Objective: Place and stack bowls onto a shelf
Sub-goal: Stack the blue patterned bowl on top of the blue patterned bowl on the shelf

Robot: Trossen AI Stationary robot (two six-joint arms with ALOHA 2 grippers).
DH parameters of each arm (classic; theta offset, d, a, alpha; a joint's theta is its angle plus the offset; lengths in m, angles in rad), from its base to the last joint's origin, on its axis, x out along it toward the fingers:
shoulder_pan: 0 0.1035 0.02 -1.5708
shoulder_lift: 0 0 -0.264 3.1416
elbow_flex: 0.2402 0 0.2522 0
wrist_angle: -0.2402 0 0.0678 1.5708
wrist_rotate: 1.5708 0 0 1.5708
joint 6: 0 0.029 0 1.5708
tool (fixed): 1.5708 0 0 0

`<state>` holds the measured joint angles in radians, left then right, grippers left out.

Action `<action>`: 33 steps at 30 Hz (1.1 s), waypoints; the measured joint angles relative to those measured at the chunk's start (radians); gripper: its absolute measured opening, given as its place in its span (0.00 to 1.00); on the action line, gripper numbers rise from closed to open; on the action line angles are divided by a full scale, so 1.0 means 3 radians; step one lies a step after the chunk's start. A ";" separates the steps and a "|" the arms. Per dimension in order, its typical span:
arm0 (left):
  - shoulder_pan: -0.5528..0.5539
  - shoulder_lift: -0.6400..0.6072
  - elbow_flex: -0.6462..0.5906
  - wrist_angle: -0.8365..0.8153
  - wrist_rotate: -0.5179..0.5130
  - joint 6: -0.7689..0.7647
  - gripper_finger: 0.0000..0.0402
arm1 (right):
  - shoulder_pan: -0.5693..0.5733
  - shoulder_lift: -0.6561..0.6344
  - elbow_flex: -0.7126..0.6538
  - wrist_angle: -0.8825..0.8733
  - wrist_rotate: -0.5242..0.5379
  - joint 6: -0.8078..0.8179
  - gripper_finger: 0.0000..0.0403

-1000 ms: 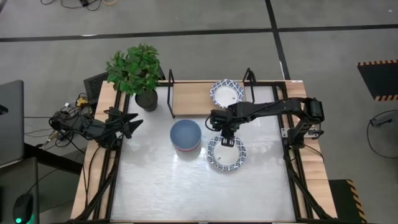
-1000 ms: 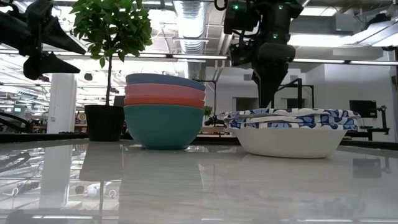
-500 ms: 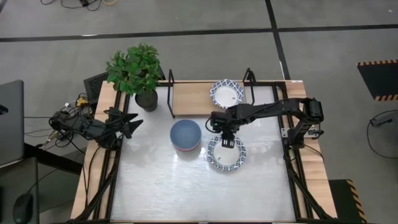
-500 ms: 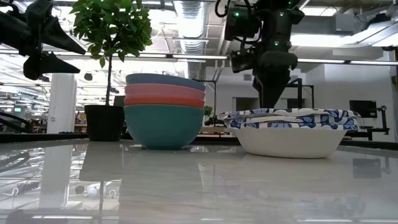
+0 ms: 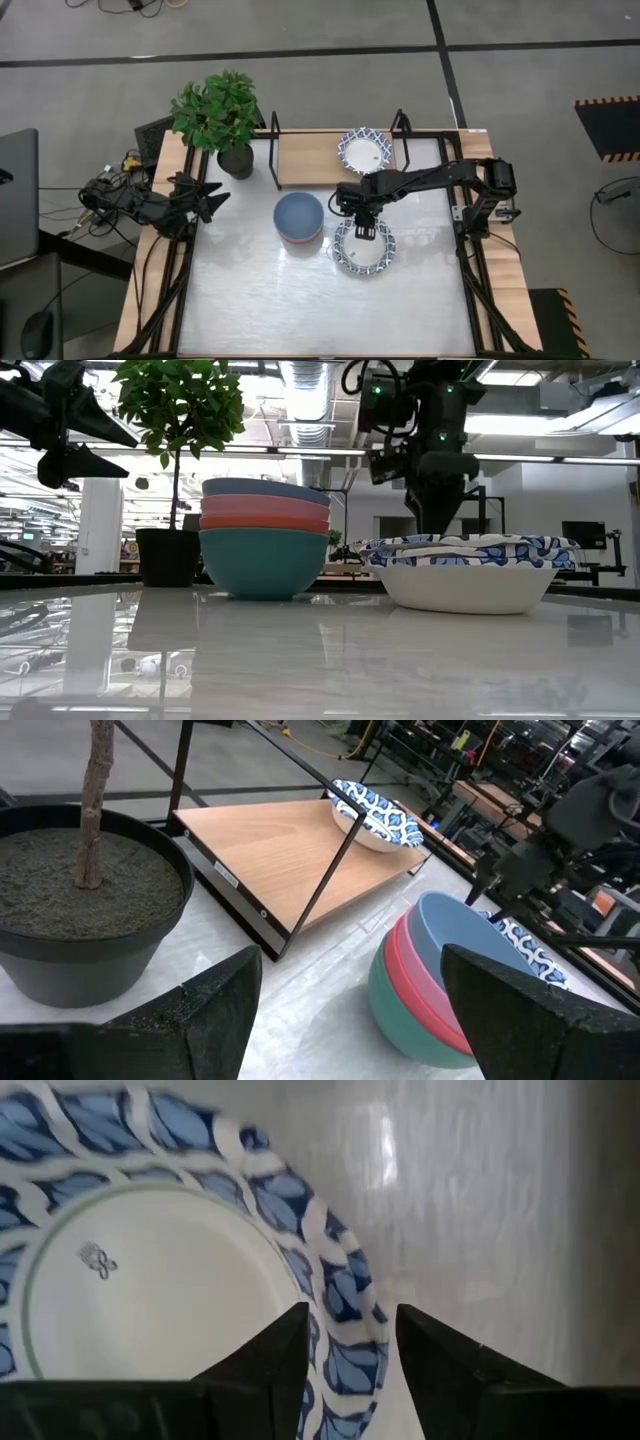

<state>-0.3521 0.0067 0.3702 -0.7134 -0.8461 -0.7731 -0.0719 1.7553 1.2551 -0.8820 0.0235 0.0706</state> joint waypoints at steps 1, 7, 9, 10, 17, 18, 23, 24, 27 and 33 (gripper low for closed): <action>0.0000 -0.0001 0.0000 0.0001 -0.0001 0.0000 0.73 | 0.0000 -0.0001 0.0002 0.0010 0.0003 0.0001 0.43; -0.0001 0.0000 0.0000 0.0000 -0.0002 -0.0002 0.73 | 0.0000 -0.0008 -0.0002 -0.0049 0.0019 0.0002 0.32; -0.0001 -0.0001 0.0000 -0.0001 -0.0003 -0.0003 0.73 | 0.0001 0.0000 -0.0002 -0.0050 0.0018 -0.0024 0.25; 0.0000 0.0000 0.0000 0.0000 -0.0003 -0.0003 0.73 | 0.0001 0.0001 -0.0002 -0.0051 0.0017 -0.0026 0.22; -0.0001 -0.0001 0.0000 0.0001 -0.0004 -0.0008 0.73 | 0.0001 0.0000 -0.0002 -0.0054 0.0010 -0.0036 0.07; -0.0001 -0.0001 0.0000 0.0000 -0.0004 -0.0008 0.73 | 0.0001 0.0000 -0.0002 -0.0061 0.0010 -0.0036 0.06; -0.0001 -0.0001 0.0000 0.0001 -0.0011 -0.0009 0.73 | 0.0001 -0.0021 0.0002 -0.0154 0.0010 -0.0022 0.05; -0.0001 -0.0001 0.0000 0.0001 -0.0011 -0.0009 0.73 | 0.0001 -0.0037 0.0023 -0.0204 0.0010 -0.0020 0.05; 0.0000 0.0000 0.0000 0.0001 -0.0011 -0.0009 0.73 | 0.0001 -0.0117 0.0116 -0.0365 0.0012 0.0003 0.05; 0.0000 -0.0001 0.0000 0.0001 -0.0011 0.0001 0.73 | -0.0037 -0.0314 0.0315 -0.0593 0.0015 0.0003 0.05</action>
<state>-0.3521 0.0063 0.3702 -0.7132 -0.8494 -0.7727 -0.0831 1.6611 1.3495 -1.0600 0.0281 0.0715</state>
